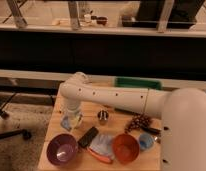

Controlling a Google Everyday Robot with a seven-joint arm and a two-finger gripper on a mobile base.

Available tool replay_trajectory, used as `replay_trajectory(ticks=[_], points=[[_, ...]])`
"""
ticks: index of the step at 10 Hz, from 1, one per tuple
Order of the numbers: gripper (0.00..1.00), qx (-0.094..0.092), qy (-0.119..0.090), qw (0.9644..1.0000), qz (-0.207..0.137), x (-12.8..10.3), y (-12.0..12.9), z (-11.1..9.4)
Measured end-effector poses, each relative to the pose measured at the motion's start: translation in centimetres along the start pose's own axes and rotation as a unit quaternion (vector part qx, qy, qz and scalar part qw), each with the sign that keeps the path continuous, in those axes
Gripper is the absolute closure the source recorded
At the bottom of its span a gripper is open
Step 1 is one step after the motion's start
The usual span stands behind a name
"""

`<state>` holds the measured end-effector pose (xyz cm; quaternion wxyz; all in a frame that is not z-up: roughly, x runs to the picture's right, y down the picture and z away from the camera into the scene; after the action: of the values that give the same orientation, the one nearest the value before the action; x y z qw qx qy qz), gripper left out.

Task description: Place sponge in paper cup

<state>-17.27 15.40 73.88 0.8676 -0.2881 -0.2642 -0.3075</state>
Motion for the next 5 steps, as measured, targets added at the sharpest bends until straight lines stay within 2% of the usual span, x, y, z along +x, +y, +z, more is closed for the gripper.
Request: replay_trajectory(ticks=[5], points=[[0.20, 0.003, 0.005, 1.0000, -0.006, -0.02, -0.57, -0.30]])
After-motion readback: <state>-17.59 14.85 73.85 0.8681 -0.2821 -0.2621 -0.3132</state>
